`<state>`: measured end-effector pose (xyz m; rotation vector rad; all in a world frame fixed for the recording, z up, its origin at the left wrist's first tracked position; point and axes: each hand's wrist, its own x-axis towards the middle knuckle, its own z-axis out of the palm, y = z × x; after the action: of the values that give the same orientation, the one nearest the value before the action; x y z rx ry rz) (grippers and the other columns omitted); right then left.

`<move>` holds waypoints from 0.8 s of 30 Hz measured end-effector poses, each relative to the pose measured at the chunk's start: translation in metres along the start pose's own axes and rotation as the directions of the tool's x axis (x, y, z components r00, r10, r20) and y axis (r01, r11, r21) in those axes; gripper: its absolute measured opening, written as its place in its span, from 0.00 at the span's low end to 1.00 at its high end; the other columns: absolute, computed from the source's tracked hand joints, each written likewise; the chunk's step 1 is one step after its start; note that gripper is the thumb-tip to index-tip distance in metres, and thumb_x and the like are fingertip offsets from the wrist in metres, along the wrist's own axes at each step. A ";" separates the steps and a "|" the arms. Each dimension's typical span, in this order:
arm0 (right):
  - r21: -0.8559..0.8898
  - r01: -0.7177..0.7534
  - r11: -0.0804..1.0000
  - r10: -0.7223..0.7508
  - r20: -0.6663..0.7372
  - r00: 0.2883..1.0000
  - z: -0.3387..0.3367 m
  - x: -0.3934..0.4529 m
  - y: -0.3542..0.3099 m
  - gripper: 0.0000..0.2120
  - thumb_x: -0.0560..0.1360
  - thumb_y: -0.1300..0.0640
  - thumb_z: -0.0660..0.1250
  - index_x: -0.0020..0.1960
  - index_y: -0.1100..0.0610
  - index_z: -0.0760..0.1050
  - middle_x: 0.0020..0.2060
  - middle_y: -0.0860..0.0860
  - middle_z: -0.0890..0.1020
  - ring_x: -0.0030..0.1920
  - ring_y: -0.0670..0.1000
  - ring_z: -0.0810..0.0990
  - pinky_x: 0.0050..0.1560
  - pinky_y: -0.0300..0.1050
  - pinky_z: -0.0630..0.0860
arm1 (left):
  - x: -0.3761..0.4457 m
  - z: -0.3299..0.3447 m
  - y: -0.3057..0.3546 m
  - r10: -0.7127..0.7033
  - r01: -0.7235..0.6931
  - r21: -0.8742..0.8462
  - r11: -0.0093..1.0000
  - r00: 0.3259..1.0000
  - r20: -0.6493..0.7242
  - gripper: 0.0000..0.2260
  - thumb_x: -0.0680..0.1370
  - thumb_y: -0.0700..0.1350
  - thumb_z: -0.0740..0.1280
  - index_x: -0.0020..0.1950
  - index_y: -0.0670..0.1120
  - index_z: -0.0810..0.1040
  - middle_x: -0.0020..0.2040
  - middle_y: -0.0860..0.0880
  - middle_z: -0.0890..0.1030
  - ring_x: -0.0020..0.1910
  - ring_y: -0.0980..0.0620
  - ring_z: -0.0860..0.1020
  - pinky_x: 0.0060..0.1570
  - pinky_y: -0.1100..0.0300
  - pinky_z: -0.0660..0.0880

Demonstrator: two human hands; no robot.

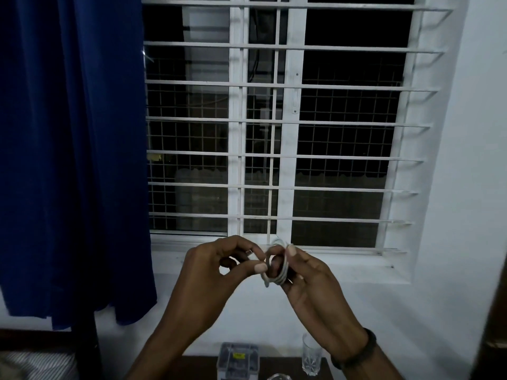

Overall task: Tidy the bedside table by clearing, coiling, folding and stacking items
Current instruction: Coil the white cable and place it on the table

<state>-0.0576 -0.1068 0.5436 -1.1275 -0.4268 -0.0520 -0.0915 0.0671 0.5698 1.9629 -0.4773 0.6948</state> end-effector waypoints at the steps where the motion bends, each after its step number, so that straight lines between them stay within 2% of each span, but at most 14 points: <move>1: 0.090 -0.016 0.996 0.018 -0.025 1.000 -0.002 0.000 -0.002 0.16 0.79 0.55 0.60 0.49 0.64 0.82 0.43 0.61 0.81 0.47 0.57 0.80 0.57 0.49 0.80 | 0.000 -0.002 -0.001 -0.004 0.004 -0.005 1.000 1.000 -0.008 0.03 0.70 0.49 0.75 0.42 0.55 0.83 0.40 0.53 0.84 0.41 0.53 0.82 0.48 0.57 0.80; 3: 0.193 -0.012 0.981 0.026 -0.074 0.997 -0.008 0.002 -0.003 0.15 0.78 0.57 0.61 0.47 0.64 0.83 0.41 0.60 0.81 0.44 0.55 0.81 0.52 0.47 0.82 | 0.000 -0.006 -0.003 -0.005 0.005 0.005 1.000 1.000 -0.018 0.04 0.70 0.48 0.75 0.42 0.55 0.83 0.38 0.52 0.84 0.40 0.53 0.82 0.47 0.57 0.81; 4: 0.186 -0.001 0.982 0.018 -0.093 0.995 -0.009 0.002 -0.002 0.14 0.78 0.56 0.61 0.47 0.64 0.83 0.40 0.59 0.81 0.44 0.55 0.81 0.52 0.47 0.82 | 0.000 -0.006 -0.003 -0.013 0.013 0.004 1.000 1.000 -0.008 0.04 0.70 0.47 0.75 0.42 0.55 0.83 0.38 0.52 0.84 0.39 0.53 0.83 0.47 0.57 0.81; 7: 0.016 0.051 0.999 -0.049 -0.105 0.993 -0.007 0.001 0.003 0.15 0.79 0.54 0.60 0.50 0.63 0.82 0.41 0.61 0.82 0.47 0.58 0.81 0.54 0.47 0.80 | -0.001 -0.002 0.001 -0.042 0.044 -0.034 0.998 0.997 0.067 0.04 0.70 0.46 0.75 0.42 0.53 0.83 0.37 0.52 0.85 0.37 0.53 0.83 0.45 0.53 0.82; 9: -0.152 0.097 0.984 -0.106 -0.055 0.993 -0.003 -0.001 0.006 0.16 0.79 0.53 0.59 0.51 0.61 0.82 0.43 0.63 0.83 0.49 0.63 0.81 0.56 0.49 0.79 | 0.000 0.004 0.004 -0.031 0.034 -0.028 0.999 0.995 0.090 0.04 0.70 0.47 0.75 0.42 0.54 0.83 0.38 0.53 0.85 0.38 0.54 0.83 0.45 0.54 0.82; 13: -0.337 0.119 0.934 -0.126 0.002 0.992 0.007 -0.003 0.010 0.14 0.80 0.52 0.60 0.51 0.50 0.84 0.45 0.58 0.85 0.49 0.60 0.84 0.55 0.52 0.80 | 0.010 0.009 0.004 0.022 -0.022 0.004 1.000 0.998 0.060 0.03 0.70 0.49 0.75 0.42 0.56 0.83 0.41 0.56 0.85 0.42 0.55 0.81 0.44 0.57 0.80; 15: -0.314 0.073 0.947 -0.083 -0.019 0.996 0.009 -0.003 0.009 0.13 0.79 0.53 0.61 0.47 0.48 0.85 0.42 0.55 0.86 0.46 0.56 0.85 0.50 0.49 0.82 | 0.014 0.010 0.002 0.029 -0.029 0.002 1.000 0.999 0.037 0.03 0.68 0.51 0.75 0.41 0.56 0.84 0.41 0.57 0.84 0.42 0.57 0.79 0.42 0.60 0.77; 17: -0.285 0.013 0.959 -0.016 -0.006 1.000 0.010 -0.002 0.004 0.12 0.76 0.51 0.62 0.46 0.52 0.85 0.38 0.54 0.85 0.41 0.55 0.84 0.46 0.46 0.82 | 0.015 0.013 -0.001 0.036 -0.036 -0.007 0.999 0.999 0.035 0.03 0.69 0.51 0.75 0.41 0.56 0.84 0.43 0.58 0.83 0.45 0.58 0.78 0.42 0.63 0.76; 20: -0.289 -0.081 0.954 0.097 0.041 0.994 0.008 -0.003 0.003 0.14 0.75 0.50 0.63 0.45 0.56 0.84 0.37 0.54 0.85 0.39 0.53 0.83 0.47 0.48 0.81 | 0.017 0.016 -0.007 0.022 -0.018 -0.078 0.997 0.999 0.049 0.02 0.71 0.49 0.75 0.42 0.53 0.84 0.46 0.57 0.84 0.51 0.55 0.81 0.50 0.60 0.79; 22: -0.266 -0.120 0.957 0.141 0.060 0.988 0.007 -0.005 0.005 0.16 0.78 0.51 0.60 0.46 0.58 0.84 0.41 0.55 0.85 0.40 0.53 0.83 0.48 0.48 0.81 | 0.018 0.016 -0.008 -0.028 0.036 -0.176 0.984 0.999 0.046 0.02 0.72 0.43 0.74 0.43 0.49 0.84 0.43 0.53 0.86 0.47 0.53 0.83 0.51 0.59 0.80; 24: -0.250 -0.122 0.961 0.145 0.073 0.987 0.006 -0.008 0.006 0.16 0.77 0.50 0.61 0.48 0.58 0.84 0.44 0.56 0.85 0.43 0.53 0.82 0.50 0.48 0.81 | 0.019 0.015 -0.008 -0.060 0.065 -0.234 0.970 0.998 0.029 0.03 0.72 0.40 0.74 0.43 0.47 0.84 0.39 0.48 0.85 0.42 0.50 0.84 0.45 0.63 0.80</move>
<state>-0.0652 -0.1003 0.5381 -1.4039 -0.4322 0.0676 -0.0685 0.0564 0.5715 1.7563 -0.4859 0.5518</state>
